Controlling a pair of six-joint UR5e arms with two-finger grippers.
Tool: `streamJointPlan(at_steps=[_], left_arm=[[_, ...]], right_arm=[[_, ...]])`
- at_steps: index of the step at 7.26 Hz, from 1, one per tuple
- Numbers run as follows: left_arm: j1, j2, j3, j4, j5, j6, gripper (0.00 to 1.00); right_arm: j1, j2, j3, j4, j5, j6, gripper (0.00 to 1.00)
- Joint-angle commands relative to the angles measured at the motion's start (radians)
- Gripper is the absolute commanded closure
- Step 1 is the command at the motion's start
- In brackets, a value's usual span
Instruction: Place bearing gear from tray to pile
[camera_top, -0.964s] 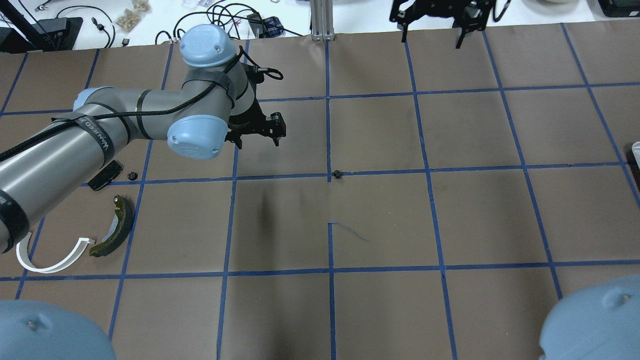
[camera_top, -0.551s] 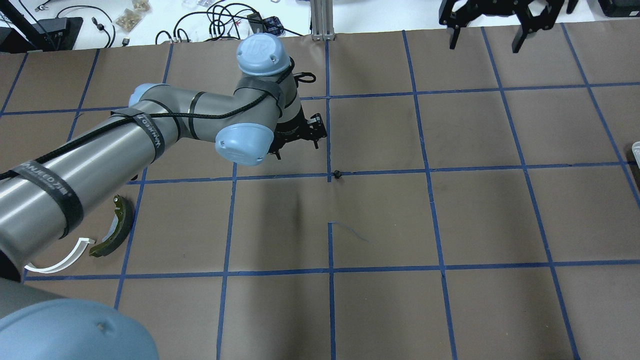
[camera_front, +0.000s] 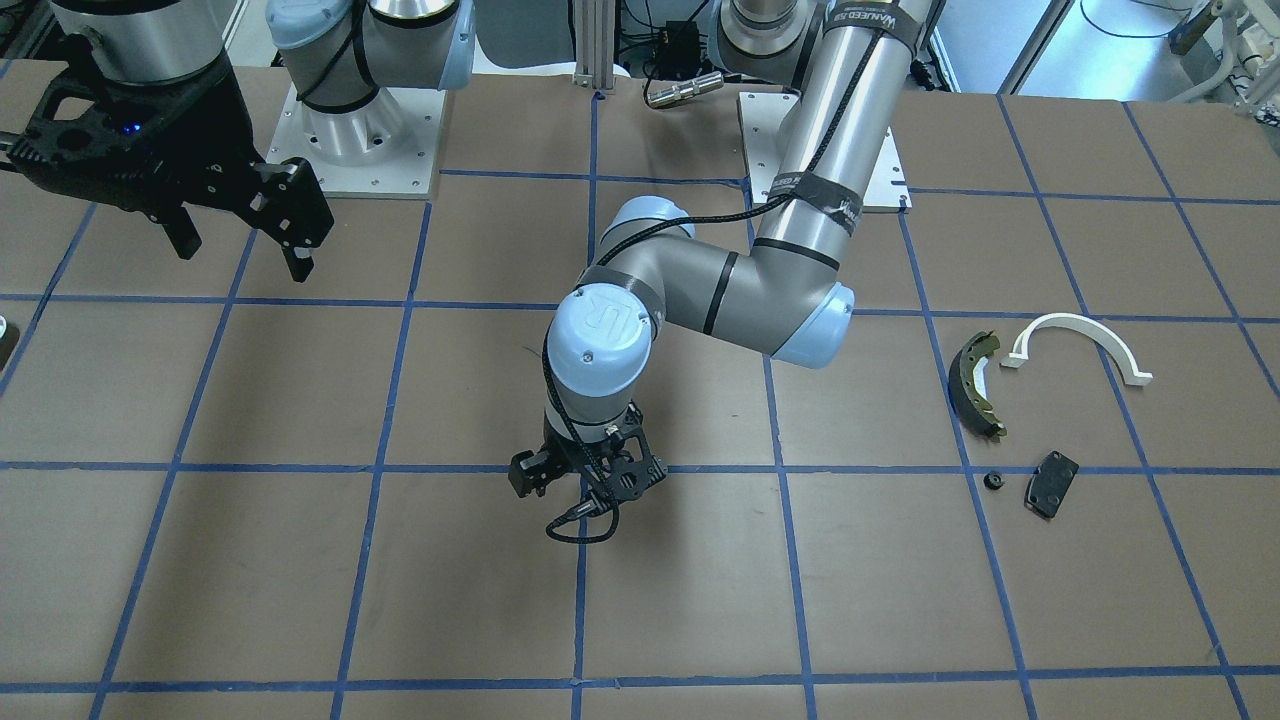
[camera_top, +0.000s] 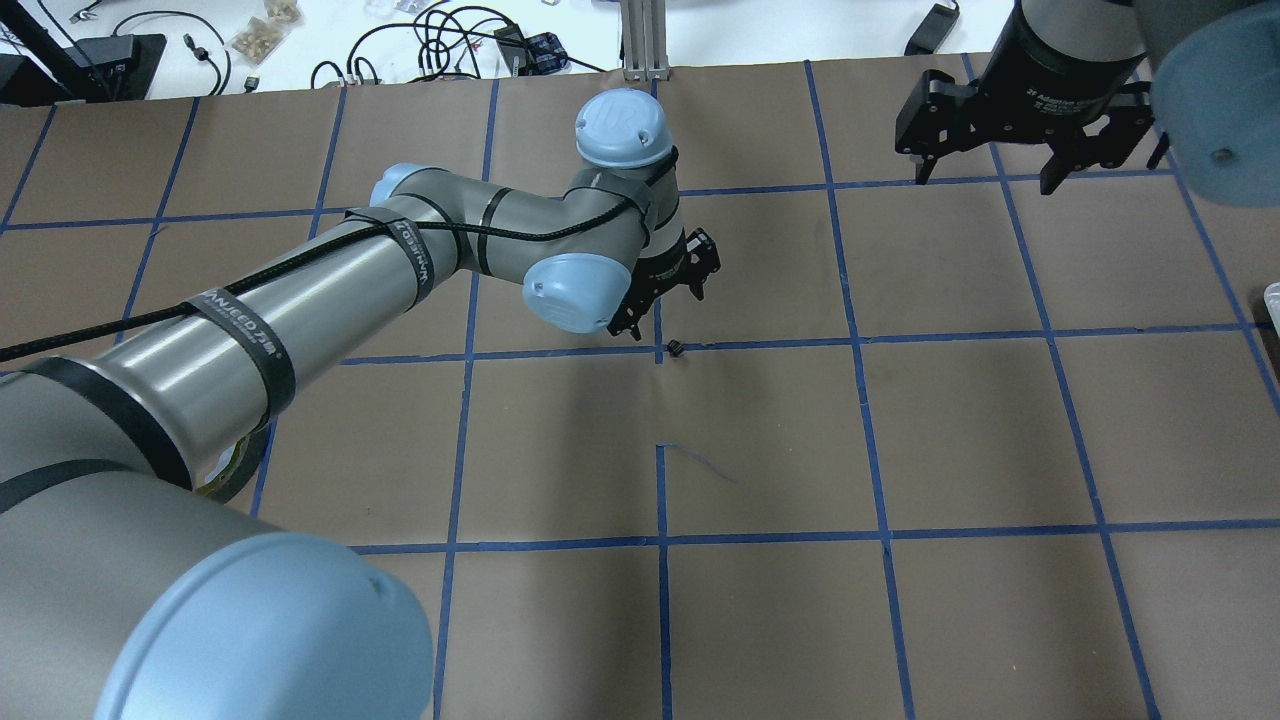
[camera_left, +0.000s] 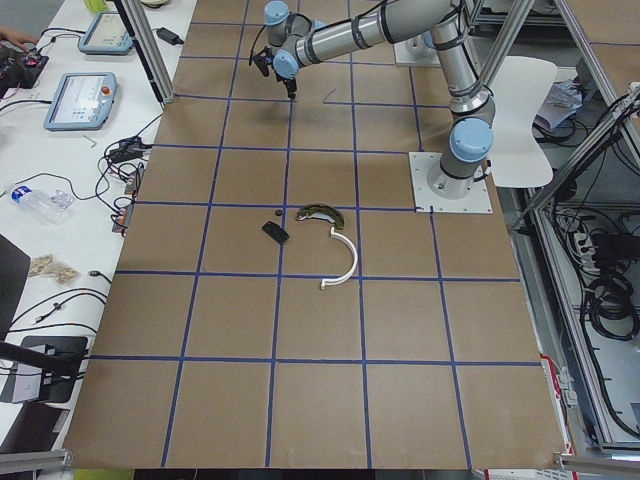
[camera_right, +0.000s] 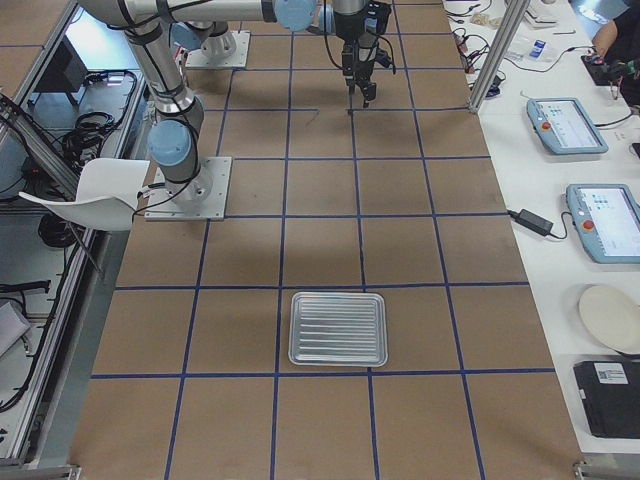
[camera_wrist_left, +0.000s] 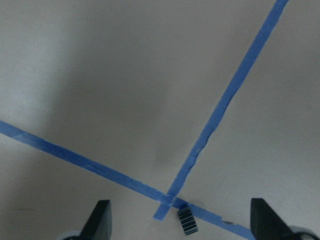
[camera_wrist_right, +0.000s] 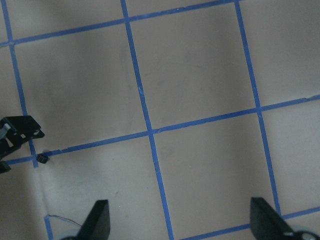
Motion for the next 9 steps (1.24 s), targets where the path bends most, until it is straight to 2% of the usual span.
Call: streamJointPlan(at_steps=[1,2,4,5,6,7,9], left_arm=[[-0.013,-0.017,-0.009,-0.002,-0.003,-0.076,0.14],[-0.015,-0.022,-0.009,-0.004,-0.002,-0.076,0.17],[-0.021,-0.030,-0.010,-0.002,0.000,-0.078,0.30],[-0.030,-0.036,-0.009,-0.001,0.004,-0.078,0.32],[-0.033,-0.042,-0.010,-0.002,0.009,-0.070,0.41],[-0.033,-0.040,-0.007,0.001,0.006,-0.056,0.83],[-0.033,-0.039,-0.006,0.001,0.009,-0.022,1.00]], right_arm=[[0.000,0.013,-0.021,-0.033,0.013,-0.003,0.00],[0.003,0.033,-0.055,-0.019,0.017,0.002,0.00],[0.005,0.045,-0.098,0.101,0.017,0.014,0.00],[0.007,0.050,-0.101,0.125,0.033,0.043,0.00],[0.007,0.056,-0.112,0.145,0.038,0.043,0.00],[0.007,0.057,-0.114,0.147,0.046,0.043,0.00],[0.007,0.056,-0.114,0.162,0.052,0.043,0.00]])
